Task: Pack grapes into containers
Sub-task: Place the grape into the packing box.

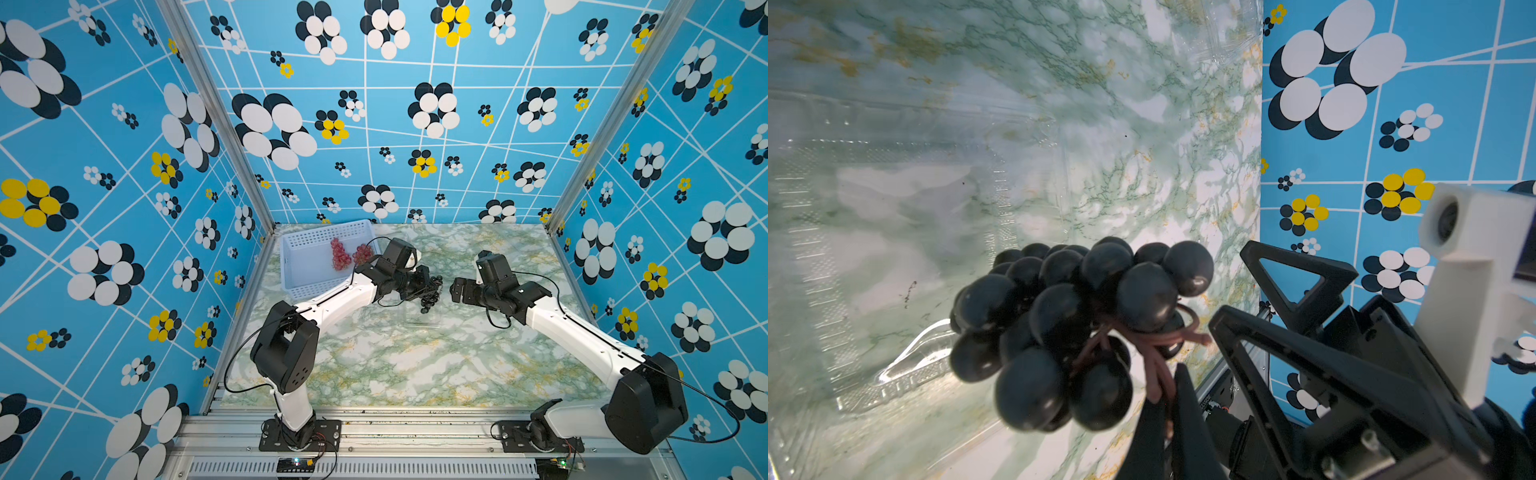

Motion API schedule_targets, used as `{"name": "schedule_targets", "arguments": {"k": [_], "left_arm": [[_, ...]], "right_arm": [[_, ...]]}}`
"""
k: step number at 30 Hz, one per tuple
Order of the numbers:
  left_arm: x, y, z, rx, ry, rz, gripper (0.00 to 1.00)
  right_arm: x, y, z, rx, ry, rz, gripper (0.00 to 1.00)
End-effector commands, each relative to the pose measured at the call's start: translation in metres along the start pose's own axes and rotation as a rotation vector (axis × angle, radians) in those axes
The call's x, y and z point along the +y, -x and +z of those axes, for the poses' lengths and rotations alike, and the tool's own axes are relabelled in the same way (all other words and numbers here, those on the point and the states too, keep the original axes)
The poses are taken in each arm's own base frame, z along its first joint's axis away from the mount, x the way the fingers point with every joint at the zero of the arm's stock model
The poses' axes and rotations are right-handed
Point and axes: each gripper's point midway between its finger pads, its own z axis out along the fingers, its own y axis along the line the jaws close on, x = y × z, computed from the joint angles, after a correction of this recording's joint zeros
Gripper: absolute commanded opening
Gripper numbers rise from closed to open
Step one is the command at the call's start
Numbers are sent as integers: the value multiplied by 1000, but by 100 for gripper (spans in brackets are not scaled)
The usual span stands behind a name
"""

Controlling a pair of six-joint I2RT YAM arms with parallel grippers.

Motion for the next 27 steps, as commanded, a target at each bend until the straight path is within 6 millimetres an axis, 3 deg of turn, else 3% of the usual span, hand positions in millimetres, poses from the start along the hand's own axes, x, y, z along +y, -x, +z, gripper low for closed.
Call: {"name": "schedule_targets", "arguments": {"k": [1, 14, 19, 27], "left_arm": [[5, 1, 9, 4, -8, -8, 0], [10, -15, 11, 21, -10, -43, 0], [23, -25, 15, 38, -7, -90, 0], [43, -13, 22, 30, 7, -133, 0]], "right_arm": [[-8, -4, -2, 5, -20, 0, 99], [-11, -9, 2, 9, -16, 15, 99], [-9, -11, 8, 22, -8, 18, 99], [-5, -12, 16, 36, 9, 24, 99]]}}
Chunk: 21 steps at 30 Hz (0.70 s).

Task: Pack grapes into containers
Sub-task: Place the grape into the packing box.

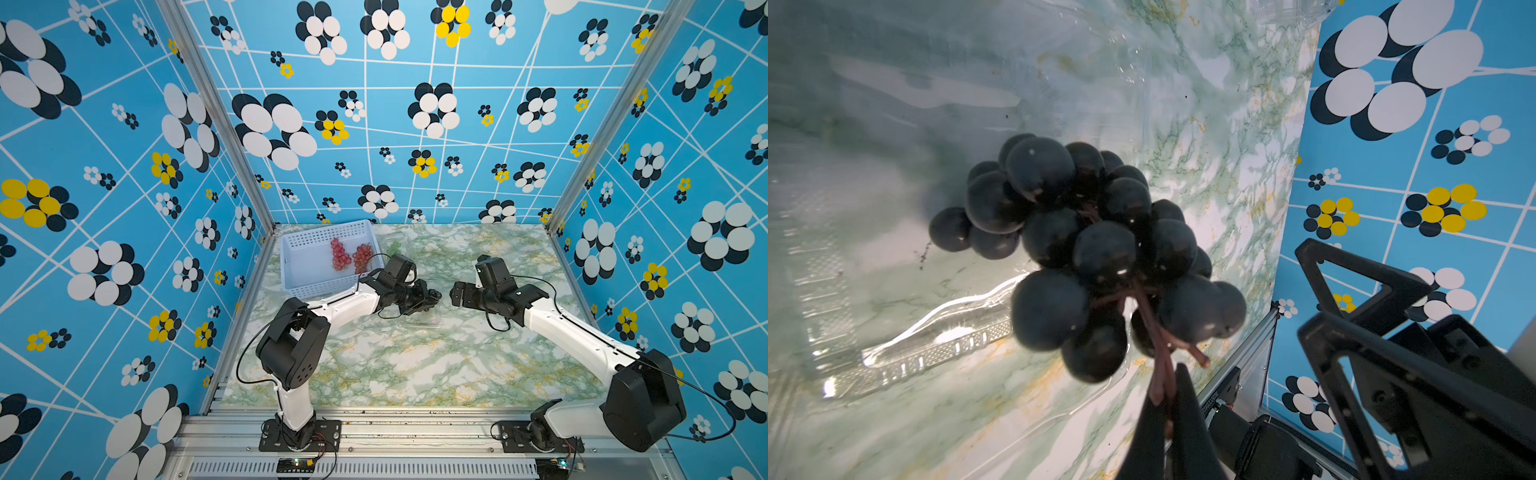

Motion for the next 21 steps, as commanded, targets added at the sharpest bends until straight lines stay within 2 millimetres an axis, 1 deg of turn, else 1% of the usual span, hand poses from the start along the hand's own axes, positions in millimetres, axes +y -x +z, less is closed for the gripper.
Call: {"name": "schedule_targets", "arguments": {"k": [1, 4, 5, 7, 13, 21], "left_arm": [[3, 14, 0, -14, -18, -13, 0], [9, 26, 1, -23, -15, -28, 0], [15, 30, 3, -23, -9, -39, 0], [20, 35, 7, -18, -7, -47, 0], [31, 43, 18, 15, 8, -51, 0], [41, 49, 17, 11, 21, -50, 0]], "right_arm": [[0, 1, 4, 5, 9, 17, 99], [0, 0, 7, 11, 7, 15, 99], [1, 1, 7, 11, 9, 15, 99], [1, 0, 9, 13, 8, 16, 99], [3, 0, 16, 24, 10, 15, 99], [7, 1, 27, 39, 20, 19, 99]]}}
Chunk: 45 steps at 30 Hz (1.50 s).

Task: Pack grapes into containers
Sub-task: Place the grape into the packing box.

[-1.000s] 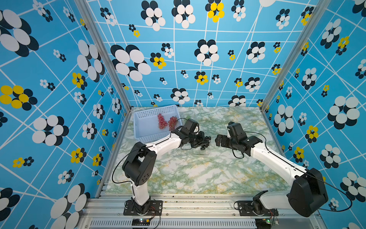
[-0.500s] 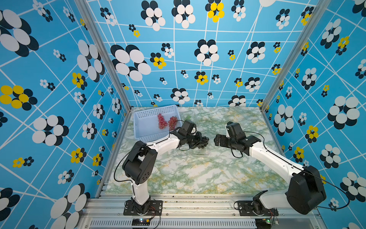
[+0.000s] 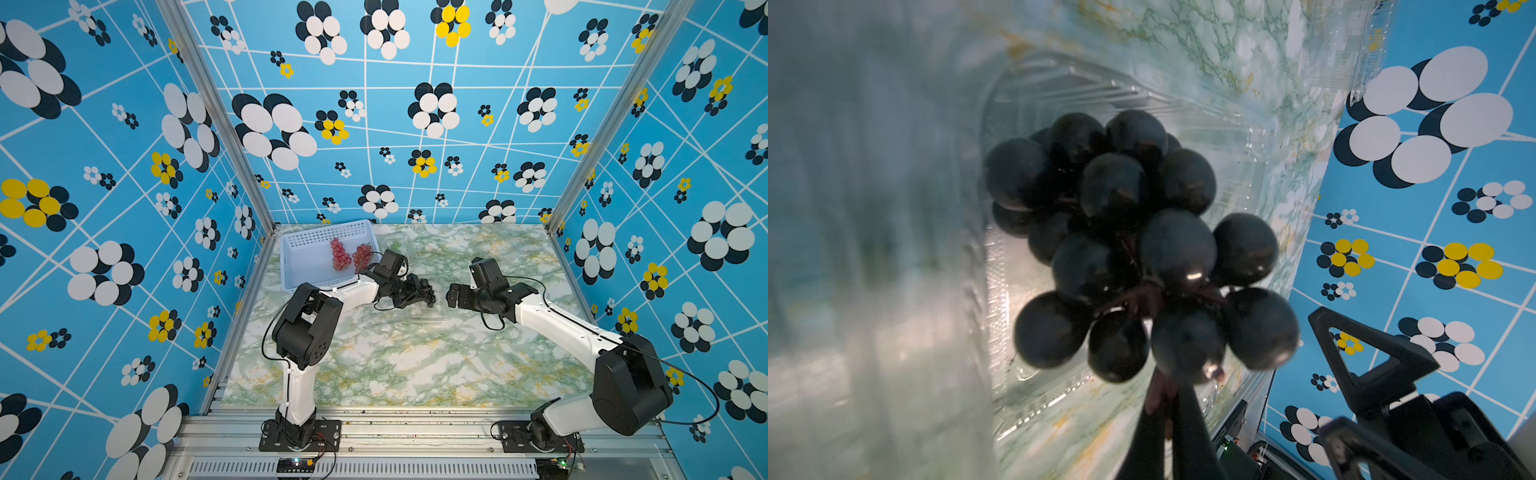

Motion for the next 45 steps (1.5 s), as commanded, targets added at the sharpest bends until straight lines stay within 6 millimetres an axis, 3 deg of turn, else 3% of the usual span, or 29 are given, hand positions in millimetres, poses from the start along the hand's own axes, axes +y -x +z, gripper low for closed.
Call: {"name": "schedule_targets", "arguments": {"k": [1, 6, 11, 19, 23, 27, 33, 38, 41, 45], "left_arm": [[-1, 6, -3, 4, -7, 24, 0], [-4, 3, -8, 11, -8, 46, 0], [-8, -2, -19, 5, -2, 65, 13], [-12, -4, -36, -24, 13, 104, 19], [-29, -1, -60, -65, -3, 144, 31], [-35, 7, -87, -116, -3, 152, 42], [-16, 28, -144, -217, 27, 124, 55], [11, 37, -188, -291, 44, 83, 81], [25, 33, -200, -312, 57, 66, 99], [39, 22, -198, -293, 60, 54, 100]], "right_arm": [[7, 12, 1, -18, 28, 21, 99], [10, 16, 4, -16, 31, 24, 99], [14, 22, 6, -18, 32, 37, 99], [20, 38, 10, -15, 16, 67, 99], [20, 44, 14, -6, -9, 74, 99], [24, 50, 22, 12, -20, 83, 99], [36, 55, 36, 34, -28, 77, 99], [52, 48, 43, 56, -76, -3, 99], [59, 41, 46, 66, -111, -58, 99], [58, 28, 50, 84, -123, -68, 99]]}}
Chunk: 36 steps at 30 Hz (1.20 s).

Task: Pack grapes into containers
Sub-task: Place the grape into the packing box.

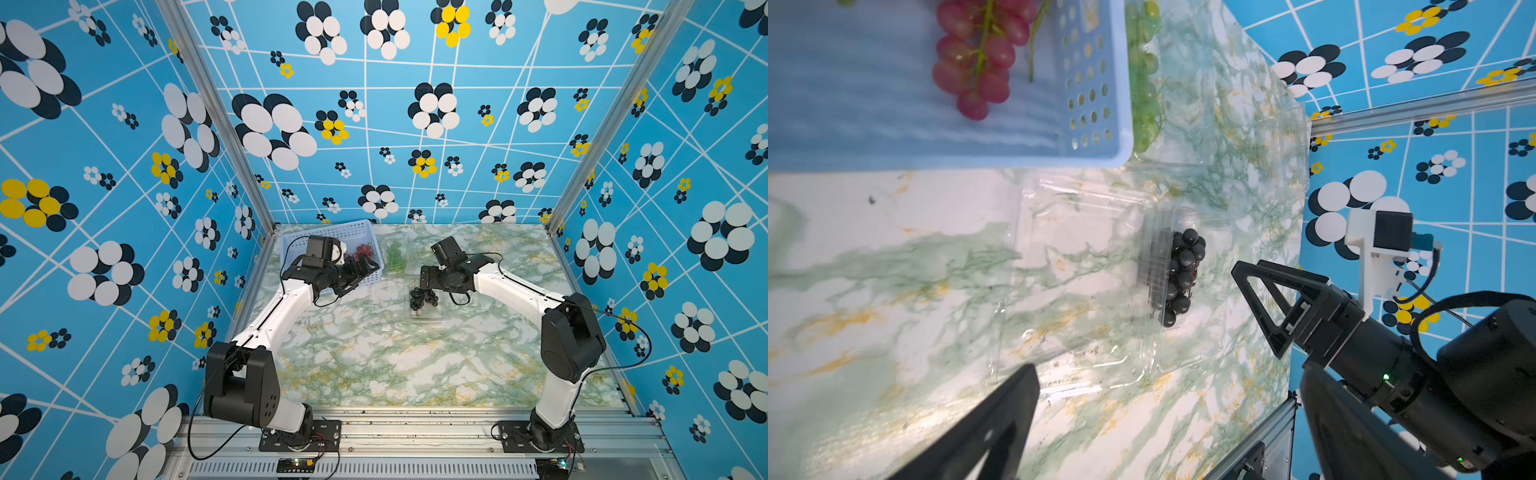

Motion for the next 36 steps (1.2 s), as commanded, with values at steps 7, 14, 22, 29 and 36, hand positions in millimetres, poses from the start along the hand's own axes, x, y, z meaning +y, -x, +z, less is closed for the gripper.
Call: {"name": "schedule_targets", "arguments": {"k": [7, 14, 22, 29, 36], "left_arm": [[37, -35, 3, 54, 52, 23, 99], [56, -47, 13, 62, 69, 0, 100], [86, -48, 24, 30, 152, -45, 100], [105, -47, 44, 37, 199, -53, 100], [114, -48, 74, 64, 236, -18, 100]], "right_arm": [[-34, -23, -8, 14, -114, -46, 99], [-71, -31, -9, 38, -207, -51, 98], [-72, -42, 18, 99, -132, -15, 85], [-65, -46, 32, 119, -84, -42, 70], [-69, -50, 41, 135, -70, -45, 61]]}}
